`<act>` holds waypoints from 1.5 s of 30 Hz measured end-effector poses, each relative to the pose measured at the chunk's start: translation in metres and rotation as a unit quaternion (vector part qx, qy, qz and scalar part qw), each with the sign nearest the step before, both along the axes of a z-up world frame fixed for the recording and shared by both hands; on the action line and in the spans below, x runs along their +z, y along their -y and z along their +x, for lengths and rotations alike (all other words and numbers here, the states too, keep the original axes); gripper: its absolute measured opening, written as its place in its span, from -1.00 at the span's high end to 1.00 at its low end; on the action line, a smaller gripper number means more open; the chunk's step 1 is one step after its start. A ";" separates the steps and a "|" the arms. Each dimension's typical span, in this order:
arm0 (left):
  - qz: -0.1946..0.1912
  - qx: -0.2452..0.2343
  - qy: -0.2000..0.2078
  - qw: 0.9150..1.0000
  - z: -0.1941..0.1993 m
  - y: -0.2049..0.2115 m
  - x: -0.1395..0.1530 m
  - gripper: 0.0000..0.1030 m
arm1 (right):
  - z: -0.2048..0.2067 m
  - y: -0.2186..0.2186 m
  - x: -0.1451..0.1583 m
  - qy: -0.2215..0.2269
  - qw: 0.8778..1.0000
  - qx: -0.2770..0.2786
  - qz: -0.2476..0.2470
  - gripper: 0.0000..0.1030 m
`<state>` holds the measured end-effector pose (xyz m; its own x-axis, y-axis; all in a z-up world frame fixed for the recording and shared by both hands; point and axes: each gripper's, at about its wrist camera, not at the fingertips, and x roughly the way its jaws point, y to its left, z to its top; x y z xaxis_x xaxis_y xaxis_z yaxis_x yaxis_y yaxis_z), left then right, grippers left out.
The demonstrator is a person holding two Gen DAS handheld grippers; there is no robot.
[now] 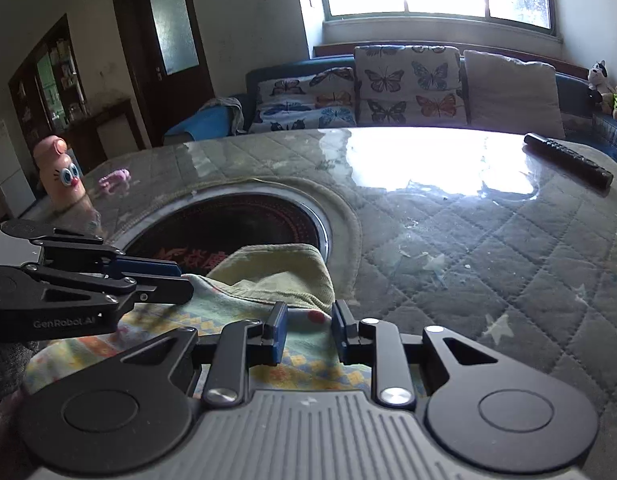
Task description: Fold clothes
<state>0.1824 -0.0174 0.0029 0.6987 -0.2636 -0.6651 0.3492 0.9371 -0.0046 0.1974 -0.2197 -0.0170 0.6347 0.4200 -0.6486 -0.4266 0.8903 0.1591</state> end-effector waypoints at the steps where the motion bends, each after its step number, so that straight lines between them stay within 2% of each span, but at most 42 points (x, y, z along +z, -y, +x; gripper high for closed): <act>1: 0.002 0.003 -0.004 1.000 0.003 0.000 -0.003 0.61 | 0.002 0.000 -0.002 -0.003 1.000 -0.002 -0.002 0.53; 4: -0.008 0.004 -0.007 1.000 0.005 -0.002 -0.004 0.61 | 0.002 0.001 -0.001 -0.001 1.000 -0.001 -0.001 0.53; 10: -0.009 -0.008 0.021 1.000 -0.018 -0.001 0.009 0.61 | -0.023 -0.004 0.015 0.026 0.999 0.028 -0.004 0.51; 14: -0.004 -0.033 0.034 0.999 -0.039 0.005 0.013 0.61 | -0.040 -0.017 0.017 0.042 0.997 0.057 -0.024 0.35; 17: -0.003 -0.045 0.037 0.998 -0.052 0.009 0.010 0.61 | -0.054 -0.026 0.014 0.056 0.995 0.070 -0.046 0.34; 22: -0.001 -0.057 0.041 0.998 -0.079 0.010 0.004 0.61 | -0.079 -0.029 0.013 0.059 0.993 0.089 -0.048 0.33; 33: -0.001 -0.049 0.050 0.998 -0.127 0.011 -0.010 0.61 | -0.139 -0.033 0.007 0.087 0.987 0.122 -0.060 0.28; 36: -0.003 -0.041 0.051 0.998 -0.135 0.008 -0.012 0.61 | -0.152 -0.030 0.006 0.100 0.986 0.121 -0.056 0.28; 41: -0.014 -0.017 0.052 0.998 -0.143 -0.005 -0.010 0.61 | -0.158 -0.009 0.010 0.087 0.992 0.093 -0.021 0.18; 45: -0.023 0.006 0.046 0.999 -0.145 -0.017 -0.012 0.61 | -0.160 0.015 0.003 0.072 0.996 0.055 -0.018 0.12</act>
<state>0.0371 -0.0006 -0.0096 0.7599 -0.2834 -0.5850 0.3380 0.9410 -0.0167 0.0374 -0.2347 -0.0136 0.6739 0.4700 -0.5700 -0.5383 0.8408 0.0569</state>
